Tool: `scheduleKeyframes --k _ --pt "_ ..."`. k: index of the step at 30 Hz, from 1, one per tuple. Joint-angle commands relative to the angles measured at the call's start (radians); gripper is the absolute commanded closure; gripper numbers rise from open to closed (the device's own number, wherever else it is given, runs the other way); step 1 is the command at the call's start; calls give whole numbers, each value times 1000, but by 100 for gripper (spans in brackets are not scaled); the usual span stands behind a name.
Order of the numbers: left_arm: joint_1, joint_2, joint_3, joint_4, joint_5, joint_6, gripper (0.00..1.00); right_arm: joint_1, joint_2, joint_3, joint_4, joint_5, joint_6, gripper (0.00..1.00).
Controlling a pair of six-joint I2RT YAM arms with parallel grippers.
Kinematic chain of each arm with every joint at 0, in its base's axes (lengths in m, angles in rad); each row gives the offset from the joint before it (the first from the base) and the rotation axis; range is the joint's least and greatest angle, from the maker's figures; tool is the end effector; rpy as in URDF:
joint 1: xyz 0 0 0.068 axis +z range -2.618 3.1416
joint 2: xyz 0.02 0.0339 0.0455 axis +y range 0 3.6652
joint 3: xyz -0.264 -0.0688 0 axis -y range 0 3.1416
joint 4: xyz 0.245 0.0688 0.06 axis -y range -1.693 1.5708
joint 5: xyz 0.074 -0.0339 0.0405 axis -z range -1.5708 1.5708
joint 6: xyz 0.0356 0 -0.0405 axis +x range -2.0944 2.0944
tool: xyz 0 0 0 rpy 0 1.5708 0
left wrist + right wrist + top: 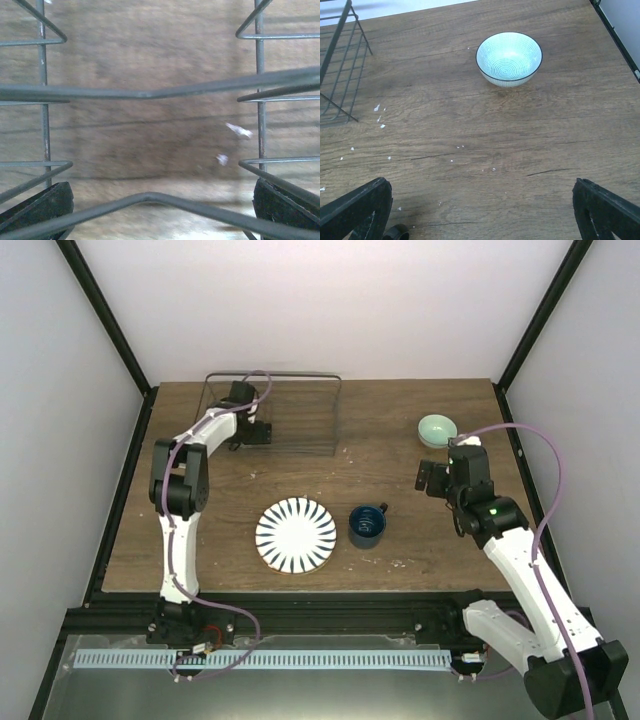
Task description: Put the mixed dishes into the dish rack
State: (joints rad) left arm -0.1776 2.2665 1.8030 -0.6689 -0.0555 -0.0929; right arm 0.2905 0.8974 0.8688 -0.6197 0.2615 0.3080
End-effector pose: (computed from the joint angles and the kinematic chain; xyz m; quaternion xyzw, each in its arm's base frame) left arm 0.4745 -0.0832 0.1611 0.0353 0.9751 -0.0025 0.2190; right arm 0.1831 0.0451 0.3074 0.0658 0.8873 0.0185 0.4561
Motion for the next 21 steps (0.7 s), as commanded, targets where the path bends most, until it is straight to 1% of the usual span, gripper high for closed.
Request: scheduleKeyframes --k 1,4,10,16,21 --pt "-74 -57 -79 -14 18 -40 0 10 -23 26 -29 2 11 0" --pt "-117 -100 -145 1 -23 -72 0 10 -33 27 -34 5 13 0" --pt "-192 -182 -271 24 -46 -190 0 10 -51 18 -38 -6 11 0" --pt "-243 -266 -395 62 -65 -300 0 9 -71 15 -29 -35 9 0" --pt "-300 -314 -426 72 -98 -365 0 10 -66 1 -5 -70 14 0"
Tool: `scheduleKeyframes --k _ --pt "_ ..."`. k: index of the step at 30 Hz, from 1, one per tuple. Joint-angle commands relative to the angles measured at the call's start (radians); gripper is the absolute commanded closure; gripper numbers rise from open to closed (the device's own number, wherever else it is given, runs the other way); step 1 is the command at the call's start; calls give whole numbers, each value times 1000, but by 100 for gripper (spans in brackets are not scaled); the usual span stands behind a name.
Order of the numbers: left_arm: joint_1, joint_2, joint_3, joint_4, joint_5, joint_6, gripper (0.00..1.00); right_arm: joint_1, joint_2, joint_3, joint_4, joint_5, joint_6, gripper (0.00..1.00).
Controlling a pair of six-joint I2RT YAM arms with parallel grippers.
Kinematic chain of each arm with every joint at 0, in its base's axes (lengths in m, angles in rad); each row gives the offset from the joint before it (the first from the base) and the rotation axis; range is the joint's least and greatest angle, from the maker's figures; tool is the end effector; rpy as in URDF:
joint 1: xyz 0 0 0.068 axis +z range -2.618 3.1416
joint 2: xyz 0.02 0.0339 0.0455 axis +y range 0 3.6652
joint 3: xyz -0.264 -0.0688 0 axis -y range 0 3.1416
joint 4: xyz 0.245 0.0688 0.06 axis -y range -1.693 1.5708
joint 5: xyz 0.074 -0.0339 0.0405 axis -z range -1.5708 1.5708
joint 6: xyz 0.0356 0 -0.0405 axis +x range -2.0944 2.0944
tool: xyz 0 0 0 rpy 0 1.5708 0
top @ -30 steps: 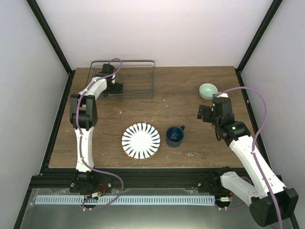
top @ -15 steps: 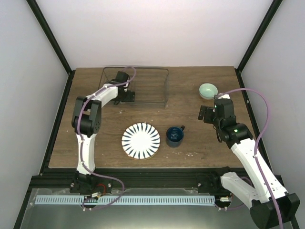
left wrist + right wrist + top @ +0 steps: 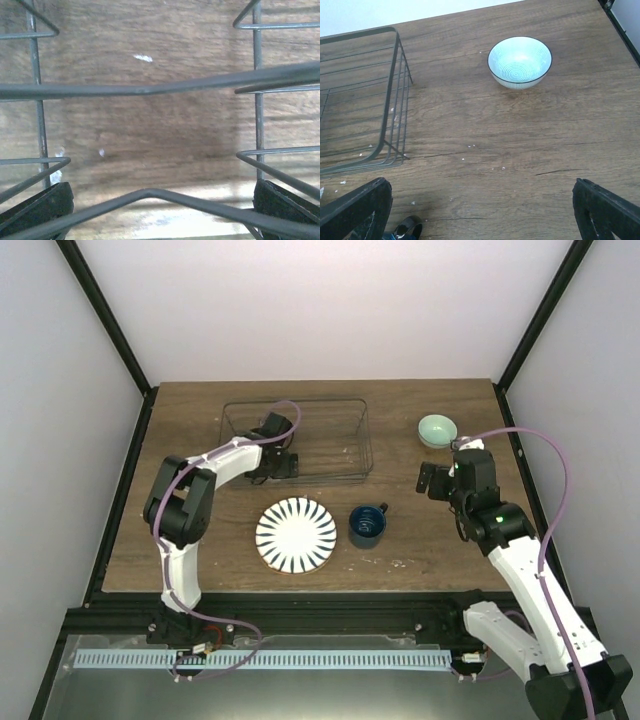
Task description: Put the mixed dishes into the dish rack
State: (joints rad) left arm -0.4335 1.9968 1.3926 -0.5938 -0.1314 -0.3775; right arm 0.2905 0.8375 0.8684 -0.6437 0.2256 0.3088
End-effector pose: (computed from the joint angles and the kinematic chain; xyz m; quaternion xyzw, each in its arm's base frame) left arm 0.3691 -0.1657 0.1623 0.0153 0.9805 -0.0137 0.1954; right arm 0.1702 0.0426 0.3147 0.0599 0.8813 0.0397 0.4670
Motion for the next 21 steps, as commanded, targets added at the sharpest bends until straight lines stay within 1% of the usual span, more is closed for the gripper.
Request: scheduleKeyframes --k 1,7,14,21 --pt "-54 -50 -17 -3 -27 -90 0 9 -4 -1 23 -38 15 0" --pt "-82 -52 -22 -5 -42 -102 0 9 -3 -8 26 -42 18 0" --pt "-81 -39 -57 31 -33 -54 0 9 -14 -19 22 -27 19 0" --pt "-82 12 -40 36 -36 -16 0 10 -2 -20 25 -12 20 0"
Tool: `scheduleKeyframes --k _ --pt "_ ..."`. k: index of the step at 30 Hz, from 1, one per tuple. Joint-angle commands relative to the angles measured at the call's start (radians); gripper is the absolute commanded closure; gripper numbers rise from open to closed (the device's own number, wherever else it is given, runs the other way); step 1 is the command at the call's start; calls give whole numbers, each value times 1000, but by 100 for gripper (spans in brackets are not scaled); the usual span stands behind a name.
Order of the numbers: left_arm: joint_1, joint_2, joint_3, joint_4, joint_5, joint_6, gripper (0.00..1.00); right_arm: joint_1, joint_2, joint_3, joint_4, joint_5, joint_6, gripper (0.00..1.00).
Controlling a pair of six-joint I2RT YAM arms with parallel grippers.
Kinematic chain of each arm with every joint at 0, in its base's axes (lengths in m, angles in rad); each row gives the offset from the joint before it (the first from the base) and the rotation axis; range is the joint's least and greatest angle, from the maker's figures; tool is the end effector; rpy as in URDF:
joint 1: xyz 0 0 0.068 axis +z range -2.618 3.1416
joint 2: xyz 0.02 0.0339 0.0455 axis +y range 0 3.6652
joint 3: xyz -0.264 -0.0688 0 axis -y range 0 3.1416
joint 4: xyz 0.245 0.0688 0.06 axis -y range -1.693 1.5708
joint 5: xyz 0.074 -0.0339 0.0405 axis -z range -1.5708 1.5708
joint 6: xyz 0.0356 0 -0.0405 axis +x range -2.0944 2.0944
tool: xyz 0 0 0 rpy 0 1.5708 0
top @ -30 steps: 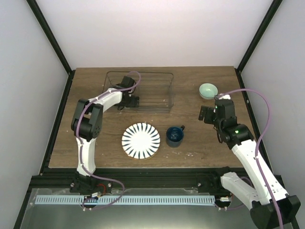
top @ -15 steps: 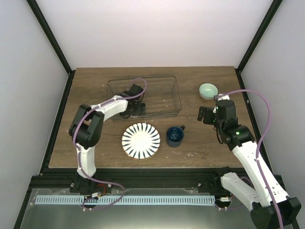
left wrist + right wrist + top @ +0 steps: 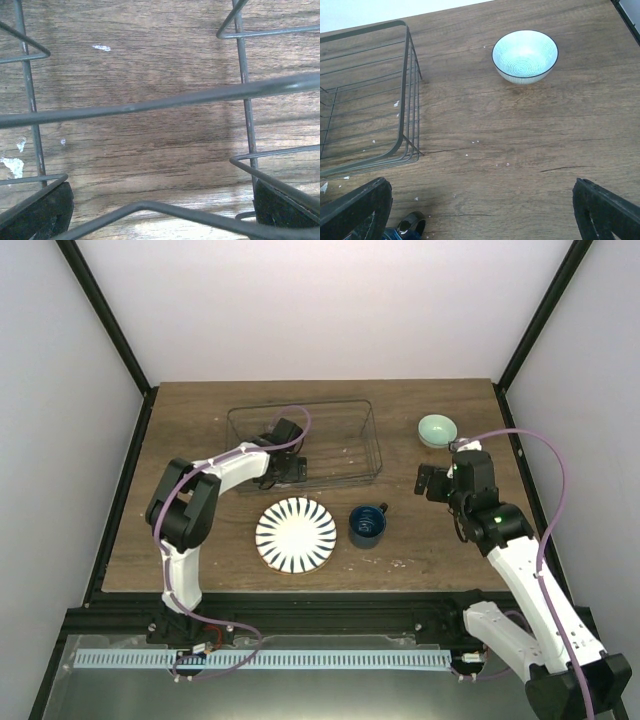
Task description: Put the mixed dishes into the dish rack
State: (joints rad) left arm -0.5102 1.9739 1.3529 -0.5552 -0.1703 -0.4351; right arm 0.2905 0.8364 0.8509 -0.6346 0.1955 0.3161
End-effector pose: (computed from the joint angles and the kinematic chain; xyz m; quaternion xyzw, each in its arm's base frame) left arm 0.3517 -0.1899 0.1619 0.0200 0.9770 -0.0147 0.2119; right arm 0.1704 0.0437 0.3097 0.0560 0.8842 0.0532 0.4606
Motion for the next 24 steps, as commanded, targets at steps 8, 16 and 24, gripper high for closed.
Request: scheduleKeyframes --k 8,16,24 --pt "-5 88 78 -44 -41 77 0 9 22 -3 20 31 11 0" --pt "0 115 137 -66 -72 115 0 9 27 -5 22 39 8 0" --pt "6 83 118 -100 -79 91 0 9 37 3 21 31 7 0"
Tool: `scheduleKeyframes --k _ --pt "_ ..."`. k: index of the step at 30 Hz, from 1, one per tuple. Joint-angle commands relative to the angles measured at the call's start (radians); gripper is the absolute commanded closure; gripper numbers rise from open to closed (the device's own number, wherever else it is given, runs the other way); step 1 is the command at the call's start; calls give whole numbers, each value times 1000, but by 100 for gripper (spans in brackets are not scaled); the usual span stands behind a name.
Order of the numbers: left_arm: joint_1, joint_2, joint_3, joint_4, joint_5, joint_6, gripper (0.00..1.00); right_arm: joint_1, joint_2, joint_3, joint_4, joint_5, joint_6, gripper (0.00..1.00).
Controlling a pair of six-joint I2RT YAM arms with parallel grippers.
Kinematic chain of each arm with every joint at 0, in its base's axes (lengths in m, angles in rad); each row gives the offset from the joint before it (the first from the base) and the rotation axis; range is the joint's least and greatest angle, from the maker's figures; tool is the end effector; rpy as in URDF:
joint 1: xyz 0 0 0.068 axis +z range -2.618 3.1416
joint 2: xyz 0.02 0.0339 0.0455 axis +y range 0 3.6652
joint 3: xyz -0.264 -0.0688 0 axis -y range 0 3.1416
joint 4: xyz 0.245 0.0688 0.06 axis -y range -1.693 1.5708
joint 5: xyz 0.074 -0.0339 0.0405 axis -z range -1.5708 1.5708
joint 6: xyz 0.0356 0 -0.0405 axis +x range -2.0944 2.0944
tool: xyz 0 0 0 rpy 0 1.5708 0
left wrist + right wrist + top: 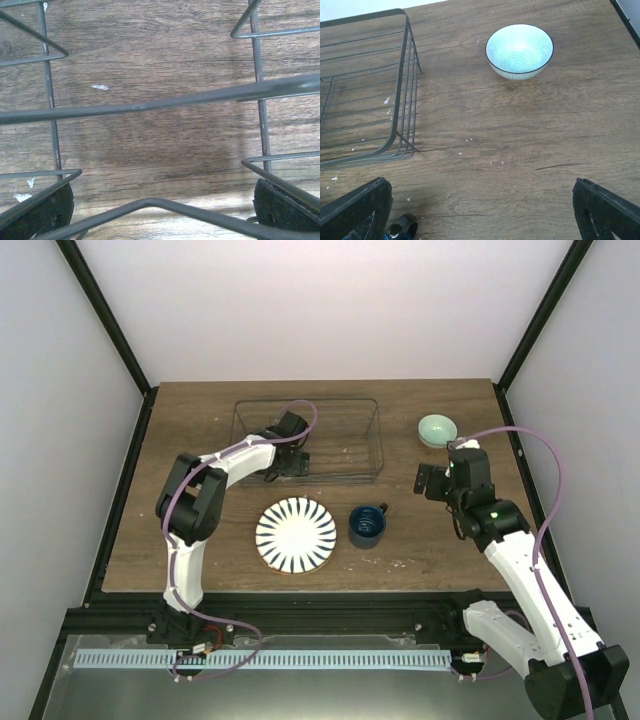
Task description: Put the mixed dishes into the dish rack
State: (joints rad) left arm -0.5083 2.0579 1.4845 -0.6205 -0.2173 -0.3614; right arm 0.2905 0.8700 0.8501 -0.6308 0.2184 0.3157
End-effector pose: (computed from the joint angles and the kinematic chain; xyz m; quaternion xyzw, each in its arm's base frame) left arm 0.3724 -0.1987 0.1632 0.0514 0.9754 0.0181 0.2138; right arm 0.1770 0.0449 0.3045 0.0596 0.8900 0.0385 0.4504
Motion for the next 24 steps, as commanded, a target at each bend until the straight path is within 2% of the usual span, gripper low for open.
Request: scheduleKeyframes --k 1,7,17,20,24 --pt "4 -14 -23 -36 -39 14 0 9 5 5 17 6 8 0" --pt "25 -112 -32 -40 -38 1 0 9 18 7 25 3 3 0" --pt "26 -219 118 -118 -45 23 0 10 18 0 17 1 3 0" --pt "14 -288 102 -123 -67 28 0 9 15 1 14 3 3 0" --pt "-37 -423 4 -150 -135 64 0 9 9 -1 18 -19 -17 0"
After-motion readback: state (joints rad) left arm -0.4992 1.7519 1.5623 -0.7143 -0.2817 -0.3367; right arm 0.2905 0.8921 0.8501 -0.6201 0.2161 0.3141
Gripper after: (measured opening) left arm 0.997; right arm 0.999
